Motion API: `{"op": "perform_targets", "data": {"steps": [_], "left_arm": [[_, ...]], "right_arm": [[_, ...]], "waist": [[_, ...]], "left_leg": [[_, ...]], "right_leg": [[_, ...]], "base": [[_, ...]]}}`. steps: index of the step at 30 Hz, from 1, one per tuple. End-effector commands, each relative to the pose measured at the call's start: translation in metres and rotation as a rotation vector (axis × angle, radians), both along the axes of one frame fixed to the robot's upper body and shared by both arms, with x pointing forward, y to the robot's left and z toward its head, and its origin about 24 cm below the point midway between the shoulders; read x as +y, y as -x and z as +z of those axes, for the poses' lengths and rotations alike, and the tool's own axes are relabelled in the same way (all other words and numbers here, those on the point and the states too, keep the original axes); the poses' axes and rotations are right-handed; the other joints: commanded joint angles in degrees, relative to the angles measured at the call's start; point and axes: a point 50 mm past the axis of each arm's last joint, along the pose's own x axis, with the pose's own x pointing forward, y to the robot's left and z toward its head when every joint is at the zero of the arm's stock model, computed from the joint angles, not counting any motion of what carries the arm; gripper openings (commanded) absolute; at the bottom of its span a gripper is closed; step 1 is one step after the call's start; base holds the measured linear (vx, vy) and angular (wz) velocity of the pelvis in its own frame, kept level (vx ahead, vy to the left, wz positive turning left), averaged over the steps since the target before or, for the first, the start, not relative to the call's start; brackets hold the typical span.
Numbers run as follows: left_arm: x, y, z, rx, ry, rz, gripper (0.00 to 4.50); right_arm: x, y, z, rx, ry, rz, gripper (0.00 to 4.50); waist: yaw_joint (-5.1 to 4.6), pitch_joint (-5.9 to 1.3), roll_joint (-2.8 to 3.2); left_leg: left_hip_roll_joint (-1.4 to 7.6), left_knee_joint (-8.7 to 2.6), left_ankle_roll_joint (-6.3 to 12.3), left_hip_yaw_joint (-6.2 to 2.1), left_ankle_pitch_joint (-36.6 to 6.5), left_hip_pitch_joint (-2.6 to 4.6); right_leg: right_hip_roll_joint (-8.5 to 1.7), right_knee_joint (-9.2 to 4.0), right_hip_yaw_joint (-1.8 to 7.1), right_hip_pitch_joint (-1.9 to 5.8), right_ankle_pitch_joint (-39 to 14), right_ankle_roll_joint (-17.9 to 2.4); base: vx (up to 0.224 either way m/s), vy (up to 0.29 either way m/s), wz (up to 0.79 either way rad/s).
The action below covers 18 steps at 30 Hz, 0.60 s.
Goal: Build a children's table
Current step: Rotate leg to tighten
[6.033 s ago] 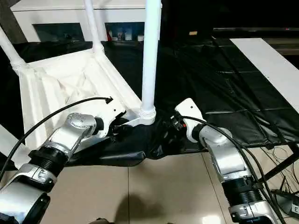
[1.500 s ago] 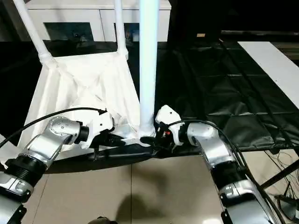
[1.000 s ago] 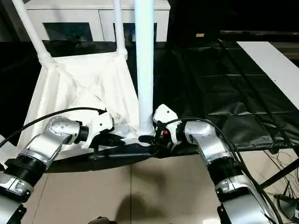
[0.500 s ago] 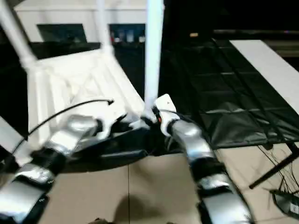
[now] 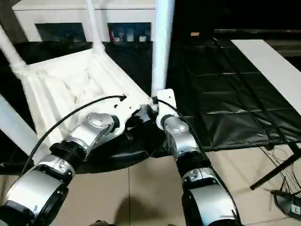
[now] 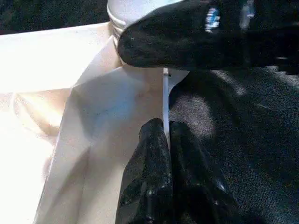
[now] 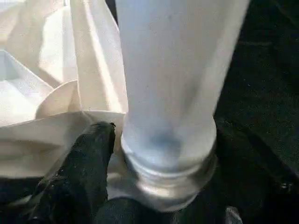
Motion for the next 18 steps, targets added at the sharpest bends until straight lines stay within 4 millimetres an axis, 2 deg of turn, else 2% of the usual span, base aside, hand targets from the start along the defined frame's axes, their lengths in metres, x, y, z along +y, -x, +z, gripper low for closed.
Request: {"op": "perform_targets", "data": {"steps": [1,2,3,4,5,7,8,9,10,11,12,13,14,16,18], "left_arm": [[0.006,-0.001,0.0,-0.016,-0.02,0.008,0.0],[0.008,0.001,-0.001,-0.003,-0.022,-0.011,0.0],[0.01,0.004,-0.004,0.016,-0.027,-0.053,0.0],[0.011,0.004,-0.004,0.017,-0.027,-0.059,0.0],[0.011,0.005,-0.004,0.017,-0.028,-0.074,0.0],[0.015,0.012,-0.004,0.015,-0.027,-0.18,0.0],[0.017,0.015,-0.003,0.015,-0.029,-0.229,0.0],[0.018,0.02,-0.004,0.025,-0.025,-0.294,0.0],[0.018,0.022,-0.004,0.028,-0.024,-0.313,0.0],[0.021,0.03,-0.003,0.04,-0.038,-0.407,0.0],[0.024,0.034,-0.004,0.056,-0.054,-0.451,0.0],[0.028,0.038,-0.005,0.074,-0.072,-0.486,0.0],[0.031,0.043,-0.004,0.092,-0.085,-0.524,0.0],[0.034,0.045,-0.003,0.103,-0.088,-0.54,0.0],[0.04,0.047,0.001,0.103,-0.088,-0.558,0.0]], "right_arm": [[0.014,0.004,0.003,-0.025,-0.004,0.11,3.84],[0.012,0.005,0.004,-0.033,0.008,0.142,3.84],[0.006,0.007,0.005,-0.042,0.023,0.207,3.84],[0.006,0.007,0.005,-0.043,0.022,0.213,3.84],[0.004,0.007,0.005,-0.044,0.02,0.23,3.84],[-0.006,0.013,0.007,-0.049,0.021,0.352,3.84],[-0.011,0.017,0.007,-0.053,0.036,0.407,3.84],[-0.016,0.02,0.007,-0.057,0.062,0.466,3.84],[-0.017,0.021,0.007,-0.059,0.071,0.481,3.84],[-0.023,0.025,0.009,-0.064,0.081,0.53,3.84],[-0.026,0.027,0.01,-0.067,0.084,0.557,3.84],[-0.03,0.029,0.011,-0.075,0.095,0.586,3.84],[-0.033,0.032,0.013,-0.078,0.1,0.622,3.84],[-0.037,0.034,0.015,-0.08,0.101,0.654,3.84],[-0.042,0.039,0.017,-0.071,0.102,0.714,3.84]], "waist": [[0.2,-4.54,-0.64],[0.17,-4.53,-0.64],[0.16,-4.55,-0.97],[0.16,-4.55,-0.97],[0.01,-4.62,-0.92],[0.12,-4.48,-1.06],[0.2,-4.49,-0.94],[0.2,-4.51,-0.88],[0.24,-4.45,-0.93],[0.28,-4.41,-0.58],[0.34,-4.38,-0.55],[0.36,-4.29,-0.47],[0.49,-4.39,-0.26],[1.2,-4.22,0.0],[1.62,-4.18,-0.27]], "left_leg": [[3.72,-4.49,3.69,-2.0,-7.9,1.4],[3.74,-4.49,3.7,-2.01,-7.8,1.42],[3.75,-4.4,4.3,-2.03,-7.0,1.19],[3.75,-4.4,4.3,-2.03,-7.0,1.19],[3.72,-4.21,5.19,-1.96,-6.1,1.13],[3.69,-4.19,5.97,-1.98,-6.6,1.13],[3.89,-4.19,6.04,-2.02,-6.7,1.01],[4.03,-4.21,6.18,-1.97,-6.8,1.29],[4.04,-4.24,6.13,-1.96,-7.0,1.24],[4.2,-4.34,5.53,-2.06,-8.0,1.26],[4.45,-4.47,5.03,-1.94,-8.7,1.48],[4.37,-4.48,4.62,-1.87,-9.0,1.48],[4.39,-4.47,4.11,-1.84,-9.4,1.8],[4.64,-4.76,2.82,-1.74,-11.2,2.13],[4.6,-4.87,2.14,-1.62,-11.7,2.24]], "right_leg": [[-4.73,-4.08,2.46,2.83,-4.2,-15.2],[-4.72,-4.07,2.46,2.81,-4.1,-15.2],[-4.83,-3.92,2.43,3.07,-3.3,-15.2],[-4.83,-3.92,2.43,3.07,-3.3,-15.2],[-4.85,-3.79,2.5,3.01,-2.0,-15.5],[-4.82,-3.99,2.4,3.12,-2.6,-15.8],[-5.01,-3.9,2.49,3.18,-2.5,-15.6],[-4.77,-3.84,2.47,2.84,-2.2,-15.7],[-4.75,-3.84,2.45,2.89,-2.7,-15.7],[-4.88,-3.92,2.45,2.84,-3.9,-15.8],[-4.79,-3.94,2.55,2.61,-4.6,-15.8],[-4.69,-3.92,2.54,2.43,-4.9,-15.9],[-4.58,-3.96,2.52,2.34,-5.2,-15.9],[-4.46,-3.99,2.6,1.97,-6.5,-15.6],[-4.39,-3.98,2.66,1.92,-6.7,-15.2]], "base": [[0.0,0.0,0.0],[0.0,0.0,0.0],[0.0,0.0,0.0],[0.0,0.0,0.0],[0.0,0.0,0.0],[0.0,0.0,0.0],[0.0,0.0,0.0],[0.0,0.0,0.0],[0.0,0.0,0.0],[0.0,0.0,0.0],[0.0,0.0,0.0],[0.0,0.0,0.0],[0.0,0.0,0.0],[0.0,0.0,0.0],[0.0,0.0,0.0]]}}
